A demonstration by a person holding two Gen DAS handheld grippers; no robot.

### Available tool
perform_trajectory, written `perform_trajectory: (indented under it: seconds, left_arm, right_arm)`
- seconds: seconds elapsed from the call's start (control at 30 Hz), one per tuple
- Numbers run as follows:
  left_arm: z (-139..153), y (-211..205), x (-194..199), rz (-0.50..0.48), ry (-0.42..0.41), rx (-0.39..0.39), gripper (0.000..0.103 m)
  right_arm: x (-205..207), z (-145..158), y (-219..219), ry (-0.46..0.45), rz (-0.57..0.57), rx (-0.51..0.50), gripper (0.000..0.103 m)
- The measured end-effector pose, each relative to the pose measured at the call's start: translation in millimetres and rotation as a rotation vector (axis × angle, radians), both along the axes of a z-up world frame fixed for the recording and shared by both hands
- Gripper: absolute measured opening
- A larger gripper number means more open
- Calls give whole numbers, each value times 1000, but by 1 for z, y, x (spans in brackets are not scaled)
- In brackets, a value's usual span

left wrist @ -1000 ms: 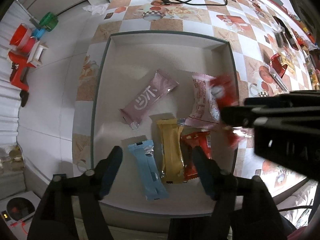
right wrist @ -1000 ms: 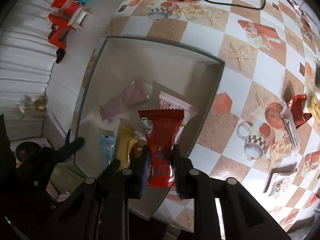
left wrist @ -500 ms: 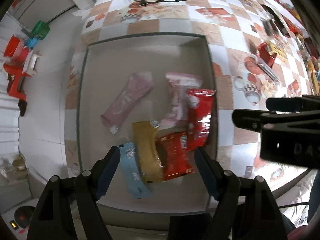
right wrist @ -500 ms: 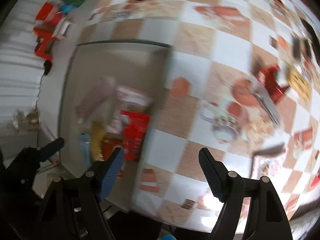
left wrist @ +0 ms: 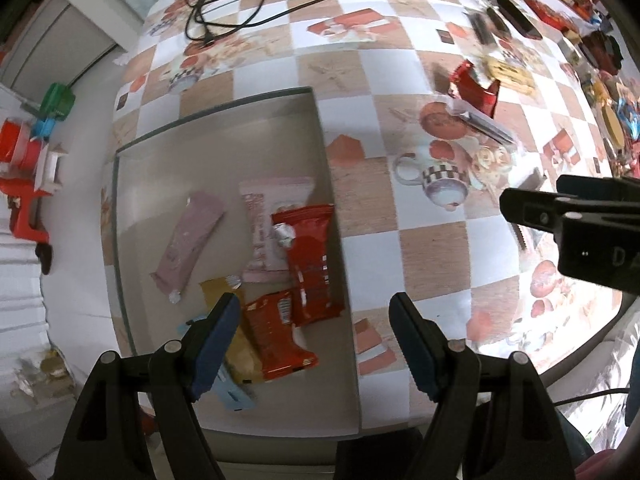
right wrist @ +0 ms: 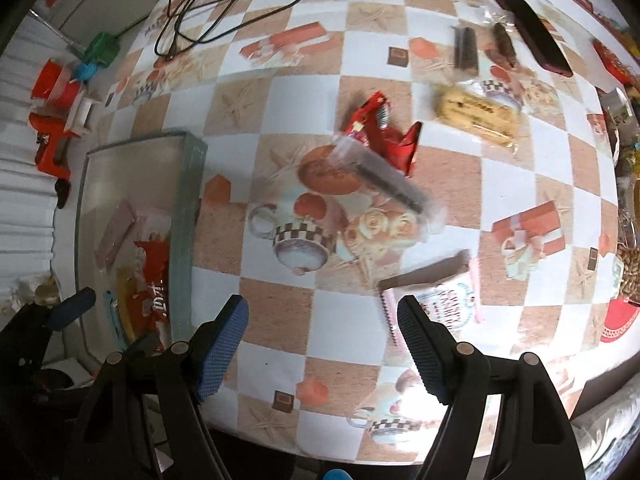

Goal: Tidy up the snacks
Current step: 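Withdraw both tools from the tray toward the remaining pink Crispy Cranberry pack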

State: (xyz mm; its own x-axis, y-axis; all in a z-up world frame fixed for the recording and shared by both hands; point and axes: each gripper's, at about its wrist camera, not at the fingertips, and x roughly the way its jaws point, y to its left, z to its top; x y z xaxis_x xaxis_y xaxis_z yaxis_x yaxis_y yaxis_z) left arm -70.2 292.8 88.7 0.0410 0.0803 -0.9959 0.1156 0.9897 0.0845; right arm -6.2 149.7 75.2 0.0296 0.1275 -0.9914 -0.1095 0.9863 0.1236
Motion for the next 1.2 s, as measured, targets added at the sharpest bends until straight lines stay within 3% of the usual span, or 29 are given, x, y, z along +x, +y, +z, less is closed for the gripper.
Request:
perform_trajectory:
  seconds: [0.33, 0.67, 0.7, 0.73, 0.8, 1.0, 1.2]
  left_arm:
    - [0, -21, 4, -31, 1, 12, 80]
    - [1, -31, 2, -51, 7, 20, 80]
    - [0, -32, 2, -50, 11, 19, 80]
    - [-1, -32, 1, -49, 15, 18, 80]
    - [-1, -33, 0, -45, 20, 16, 80]
    - [-11, -31, 1, -15, 62, 1, 80]
    - [-16, -38, 7, -11, 85, -8, 80]
  right_arm:
    - [-6, 18, -15, -65, -20, 15, 78]
    - [-5, 18, -29, -62, -37, 19, 78]
    - [-6, 14, -31, -50, -40, 18, 79]
    - [-6, 10, -33, -35, -47, 16, 88]
    - [-9, -3, -46, -1, -92, 7, 98]
    - [-32, -42, -108, 128, -318, -29, 98]
    - [-34, -57, -141, 180, -455, -8, 98]
